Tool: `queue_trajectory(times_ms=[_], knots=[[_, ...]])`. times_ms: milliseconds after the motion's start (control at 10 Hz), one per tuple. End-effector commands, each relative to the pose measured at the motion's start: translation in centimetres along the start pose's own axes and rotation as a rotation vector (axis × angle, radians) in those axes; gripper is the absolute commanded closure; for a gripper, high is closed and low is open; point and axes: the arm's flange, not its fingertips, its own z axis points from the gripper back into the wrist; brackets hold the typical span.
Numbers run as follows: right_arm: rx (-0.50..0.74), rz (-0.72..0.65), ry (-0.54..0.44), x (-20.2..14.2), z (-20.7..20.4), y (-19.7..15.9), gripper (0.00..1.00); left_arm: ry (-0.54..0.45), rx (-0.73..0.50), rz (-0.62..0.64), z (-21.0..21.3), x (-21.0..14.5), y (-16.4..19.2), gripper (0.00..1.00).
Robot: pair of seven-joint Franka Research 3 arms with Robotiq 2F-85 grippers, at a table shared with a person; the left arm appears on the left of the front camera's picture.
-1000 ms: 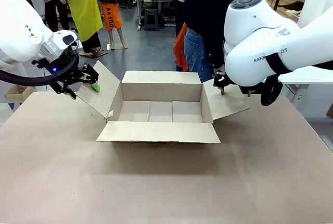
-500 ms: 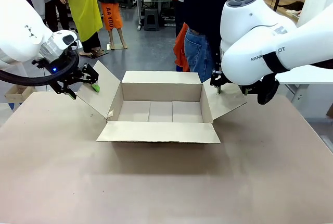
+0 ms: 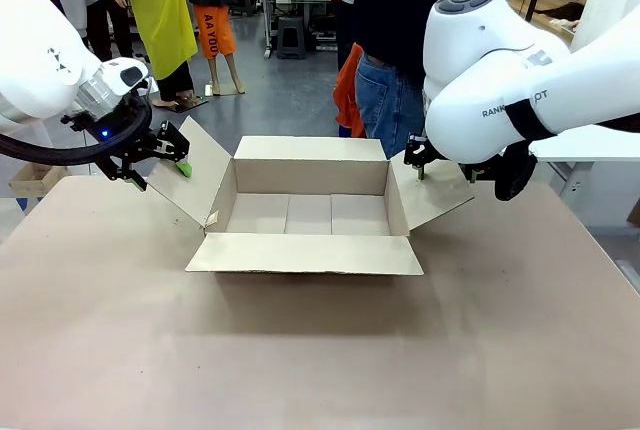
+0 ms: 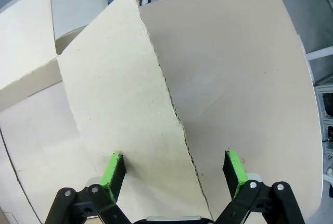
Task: Pack the gift set into the box.
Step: Lift both hands away from the flaps of the Package Box.
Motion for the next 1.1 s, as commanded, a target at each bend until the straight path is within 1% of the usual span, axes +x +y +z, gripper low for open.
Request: queue_trajectory(times_ms=[0,1000], knots=[[-0.011,0.004,-0.004,0.26,0.34,-0.01,0.00,-0.002,0.012,0.013,0.21,-0.10,-0.09,0.00],[-0.011,0.004,-0.004,0.26,0.34,-0.01,0.00,-0.002,0.012,0.013,0.21,-0.10,-0.09,0.00]])
